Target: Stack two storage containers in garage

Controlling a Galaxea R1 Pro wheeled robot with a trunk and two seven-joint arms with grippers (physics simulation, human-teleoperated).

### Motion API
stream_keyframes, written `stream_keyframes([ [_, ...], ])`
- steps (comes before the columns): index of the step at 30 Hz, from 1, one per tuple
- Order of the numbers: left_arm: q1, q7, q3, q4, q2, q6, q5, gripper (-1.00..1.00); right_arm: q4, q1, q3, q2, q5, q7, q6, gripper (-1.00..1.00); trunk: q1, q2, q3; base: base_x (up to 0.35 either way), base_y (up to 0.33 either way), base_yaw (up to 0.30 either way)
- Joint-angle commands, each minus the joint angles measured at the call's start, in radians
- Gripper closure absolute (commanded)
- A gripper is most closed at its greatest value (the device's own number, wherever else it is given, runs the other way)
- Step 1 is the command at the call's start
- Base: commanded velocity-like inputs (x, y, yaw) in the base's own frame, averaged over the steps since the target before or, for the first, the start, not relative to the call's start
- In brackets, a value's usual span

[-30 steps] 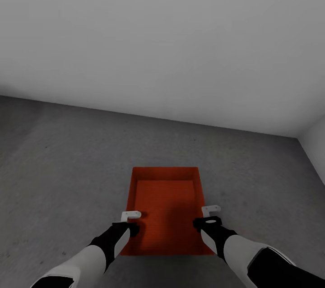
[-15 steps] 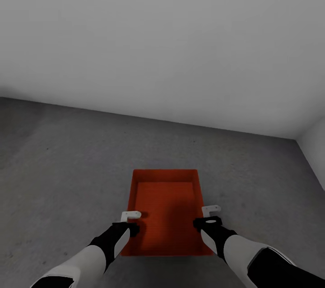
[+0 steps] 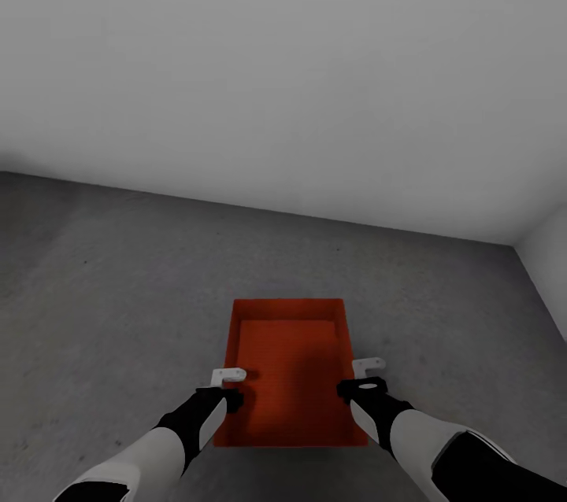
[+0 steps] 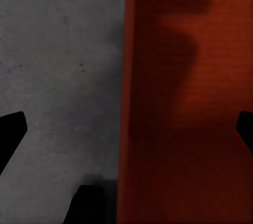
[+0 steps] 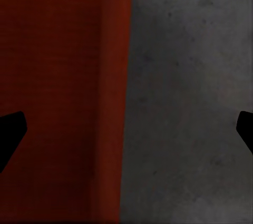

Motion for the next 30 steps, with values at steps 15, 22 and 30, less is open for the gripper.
stream_keyframes([
  [15,0.0,0.005,-0.001,-0.002,0.001,0.005,0.007,-1.0,-0.002,-0.001,0.009,0.0,-0.007,-0.005,0.006,-1.0,-0.058,0.105,0.046,0.0,0.0,0.0],
  [22,0.0,0.005,0.0,-0.002,0.001,0.005,0.007,-1.0,-0.002,0.0,0.009,0.0,-0.007,-0.006,0.006,-1.0,-0.084,0.154,0.068,0.0,0.0,0.0],
  [30,0.0,0.005,0.0,-0.002,0.001,0.005,0.007,-1.0,-0.002,-0.001,0.009,0.0,-0.007,-0.006,0.006,-1.0,-0.115,0.21,0.093,0.0,0.0,0.0],
])
